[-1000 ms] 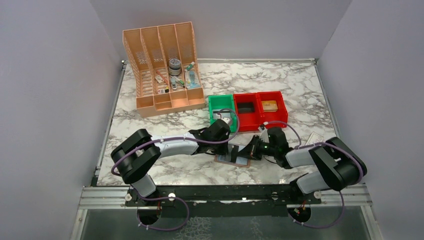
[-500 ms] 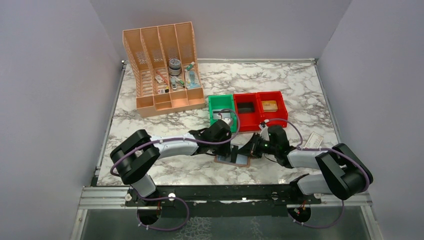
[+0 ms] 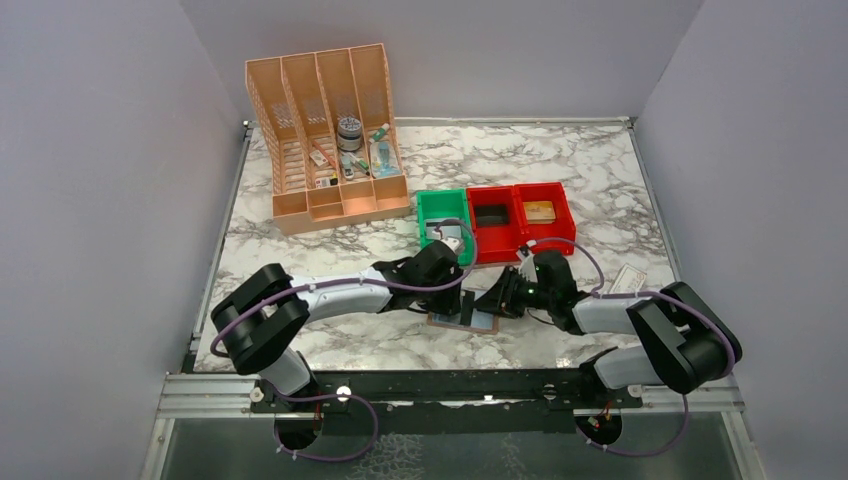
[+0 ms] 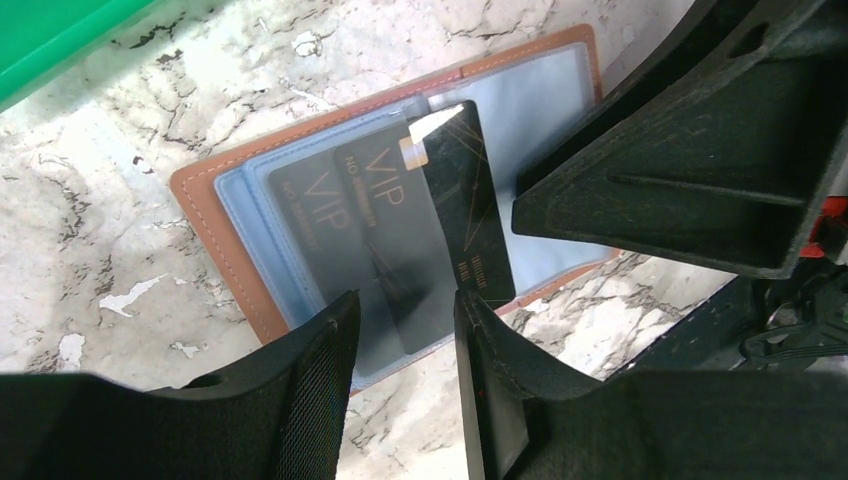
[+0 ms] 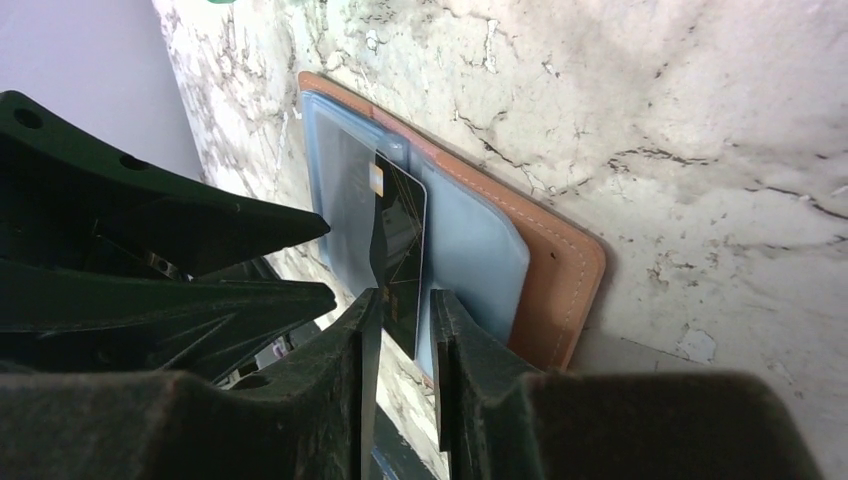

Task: Take the credit cards out of the card holder

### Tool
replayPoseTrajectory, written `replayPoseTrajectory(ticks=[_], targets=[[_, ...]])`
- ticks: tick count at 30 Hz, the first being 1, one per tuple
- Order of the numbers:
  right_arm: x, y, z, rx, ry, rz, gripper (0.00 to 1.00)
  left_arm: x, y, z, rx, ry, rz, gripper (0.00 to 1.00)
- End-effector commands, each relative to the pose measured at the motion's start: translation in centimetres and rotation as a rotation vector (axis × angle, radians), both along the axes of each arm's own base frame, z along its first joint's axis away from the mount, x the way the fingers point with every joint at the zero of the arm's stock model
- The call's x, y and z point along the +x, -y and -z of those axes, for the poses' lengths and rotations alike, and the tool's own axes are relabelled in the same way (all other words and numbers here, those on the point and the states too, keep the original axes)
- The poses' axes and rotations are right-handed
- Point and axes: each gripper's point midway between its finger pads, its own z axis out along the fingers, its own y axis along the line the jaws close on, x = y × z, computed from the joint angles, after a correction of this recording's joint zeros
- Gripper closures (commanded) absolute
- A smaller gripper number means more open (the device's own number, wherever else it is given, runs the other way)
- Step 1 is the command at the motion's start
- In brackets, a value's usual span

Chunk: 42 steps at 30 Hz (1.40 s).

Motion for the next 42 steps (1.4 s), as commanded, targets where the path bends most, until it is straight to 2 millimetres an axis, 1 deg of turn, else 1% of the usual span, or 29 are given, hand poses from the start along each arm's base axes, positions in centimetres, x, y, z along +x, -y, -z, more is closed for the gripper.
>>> replayPoseTrajectory(ticks=[1, 3, 6, 10, 16, 18, 21, 24, 29, 34, 36, 38, 42], targets=[[0.3, -0.1, 0.3, -0.017, 0.006, -0.01, 0.74, -0.9, -0.9, 1.8, 0.062, -0.034, 0.025, 0.61], [0.2, -0.1, 0.6, -0.022, -0.005, -0.018, 0.73, -1.3, -1.6, 3.1, 0.104, -0.06, 0.021, 0.67], [0.1, -0.1, 1.1, -0.027, -0.02, -0.023, 0.73, -2.0, -2.0, 4.2, 0.136, -0.077, 0.024, 0.72], [-0.5, -0.4, 1.7, -0.003, -0.047, -0.038, 0.73, -2.7, -2.5, 4.9, 0.156, -0.094, 0.026, 0.77], [-0.7, -1.3, 1.0, 0.085, -0.047, -0.055, 0.74, -3.1, -2.8, 5.2, 0.164, -0.101, 0.022, 0.78], [-0.6, -1.5, 0.5, 0.107, -0.037, -0.06, 0.78, -3.1, -2.7, 5.2, 0.163, -0.1, 0.021, 0.79], [-0.3, -1.4, 0.3, 0.097, -0.023, -0.045, 0.88, -2.9, -2.6, 5.0, 0.16, -0.095, 0.019, 0.79], [0.0, -0.9, 0.3, 0.063, -0.011, -0.025, 0.98, -2.8, -2.7, 4.9, 0.162, -0.089, 0.014, 0.79], [0.5, -0.1, 0.0, 0.002, 0.027, -0.008, 0.99, -2.4, -2.5, 4.3, 0.155, -0.07, 0.006, 0.79], [1.2, 2.0, -0.2, -0.114, 0.078, 0.064, 0.99, -2.0, -2.6, 4.1, 0.155, -0.052, -0.013, 0.78], [1.4, 2.7, -0.9, -0.147, 0.119, 0.083, 0.99, -1.8, -2.4, 3.9, 0.15, -0.047, -0.016, 0.77], [1.9, 3.5, -2.2, -0.178, 0.184, 0.111, 0.99, -1.7, -2.2, 3.6, 0.14, -0.04, -0.02, 0.77], [2.9, 5.2, -4.5, -0.245, 0.301, 0.173, 0.99, -1.2, -1.5, 2.2, 0.097, -0.009, -0.019, 0.76]])
